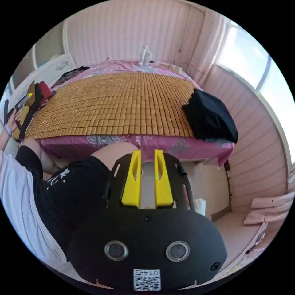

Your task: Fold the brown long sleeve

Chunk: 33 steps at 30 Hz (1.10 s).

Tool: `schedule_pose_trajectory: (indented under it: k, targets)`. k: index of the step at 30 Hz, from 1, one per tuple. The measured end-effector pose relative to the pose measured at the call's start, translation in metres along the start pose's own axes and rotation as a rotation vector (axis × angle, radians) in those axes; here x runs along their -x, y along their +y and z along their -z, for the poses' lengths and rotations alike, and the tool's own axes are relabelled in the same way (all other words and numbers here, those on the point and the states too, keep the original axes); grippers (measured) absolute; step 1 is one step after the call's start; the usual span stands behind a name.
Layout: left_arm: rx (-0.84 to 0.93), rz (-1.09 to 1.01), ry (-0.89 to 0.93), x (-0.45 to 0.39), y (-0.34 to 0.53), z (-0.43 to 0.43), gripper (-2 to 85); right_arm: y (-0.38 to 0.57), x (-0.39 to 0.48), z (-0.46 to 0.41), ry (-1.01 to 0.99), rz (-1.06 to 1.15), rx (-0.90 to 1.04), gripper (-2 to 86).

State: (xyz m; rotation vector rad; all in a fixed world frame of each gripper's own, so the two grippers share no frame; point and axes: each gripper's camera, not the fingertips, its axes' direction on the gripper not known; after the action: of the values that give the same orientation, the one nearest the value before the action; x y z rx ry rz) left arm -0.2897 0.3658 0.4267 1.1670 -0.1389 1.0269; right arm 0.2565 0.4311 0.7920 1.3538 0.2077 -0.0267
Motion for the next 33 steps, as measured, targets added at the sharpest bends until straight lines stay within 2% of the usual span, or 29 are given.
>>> schedule_pose_trajectory:
  k: [1,4,7,13,15,22,27,33]
  targets:
    - [-0.066,0.016,-0.076,0.013,0.011,0.028,0.2,-0.005,0.015,0.003,0.006,0.053,-0.035,1.0]
    - [-0.161,0.104,-0.146,0.05,0.047,0.089,2.7,-0.037,0.079,0.006,-0.031,0.244,-0.124,0.2]
    - [-0.225,0.192,-0.236,0.082,0.094,0.144,5.6,-0.071,0.145,-0.002,-0.206,0.386,-0.184,-0.3]
    - [-0.233,0.423,-0.422,0.143,0.197,0.219,9.5,-0.122,0.329,-0.017,-0.457,0.756,-0.279,0.1]
    - [-0.232,0.503,-0.462,0.162,0.224,0.233,10.1,-0.14,0.407,-0.021,-0.556,0.885,-0.291,2.9]
    - [-0.239,0.677,-0.502,0.239,0.283,0.247,11.3,-0.183,0.584,-0.048,-0.593,0.981,-0.358,8.2]
    - [-0.259,0.669,-0.505,0.286,0.289,0.229,11.7,-0.226,0.708,-0.112,-0.706,1.05,-0.139,11.5]
    - [-0.221,0.704,-0.505,0.35,0.285,0.194,13.3,-0.266,0.81,-0.179,-0.864,0.969,-0.02,11.7]
